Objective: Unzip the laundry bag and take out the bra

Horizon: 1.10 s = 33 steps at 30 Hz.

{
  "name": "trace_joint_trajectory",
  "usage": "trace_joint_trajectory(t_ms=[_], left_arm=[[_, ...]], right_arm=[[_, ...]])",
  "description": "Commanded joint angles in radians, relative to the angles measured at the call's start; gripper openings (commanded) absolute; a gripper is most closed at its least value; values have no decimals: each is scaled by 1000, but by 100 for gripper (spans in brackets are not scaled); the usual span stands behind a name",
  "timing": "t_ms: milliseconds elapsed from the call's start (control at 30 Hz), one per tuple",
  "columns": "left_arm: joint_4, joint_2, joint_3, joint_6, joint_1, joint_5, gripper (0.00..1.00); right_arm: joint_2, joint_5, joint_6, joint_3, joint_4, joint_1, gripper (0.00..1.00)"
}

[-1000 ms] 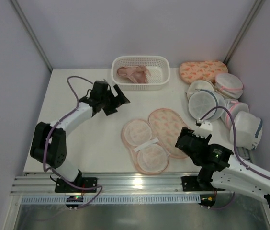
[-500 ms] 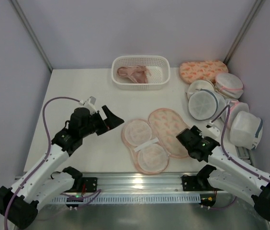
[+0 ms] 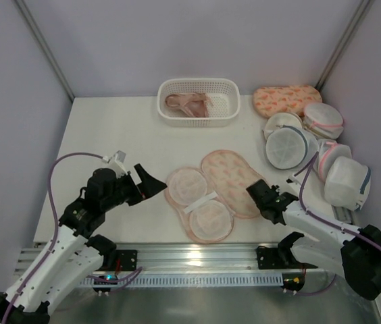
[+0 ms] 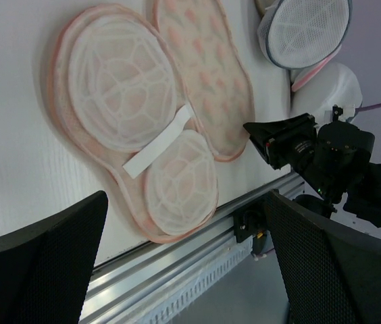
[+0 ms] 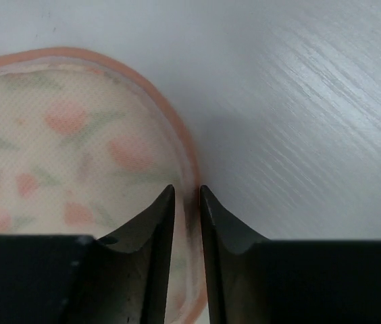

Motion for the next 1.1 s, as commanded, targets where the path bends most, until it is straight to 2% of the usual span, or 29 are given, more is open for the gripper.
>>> trace_joint_trajectory(t_ms=[0, 200, 367, 400, 567, 633, 667, 800, 900, 1067], left_arm=[[-41, -17, -19, 0, -3, 12, 100], [-47, -21, -28, -1, -3, 19, 99], [-69, -37, -19, 0, -3, -4, 99], [-75, -49, -16, 0, -3, -8, 99], [-104, -81, -9, -4, -3, -47, 99], [-116, -90, -9, -6, -3, -53, 100], [-125, -95, -9, -7, -3, -62, 99], [-161, -127, -6, -12, -2, -97, 99], [-199, -167, 0, -18, -2, -140, 99], [-250, -224, 3, -32, -2, -180, 100]], right_arm=[[-5, -27, 9, -46, 124, -3, 24], [-131, -34, -103, -95, 200, -1, 4], [-308, -89, -328, -92, 286, 6, 4], [-327, -103, -424, -84, 320, 15, 4], [-375, -169, -679, -4, 430, 133, 4], [-337, -236, -788, 25, 510, 189, 4], [-317, -326, -820, 25, 562, 207, 4], [-136, -511, -939, 95, 723, 305, 4], [19, -577, -1009, 150, 805, 417, 4], [289, -661, -1118, 293, 833, 609, 4]])
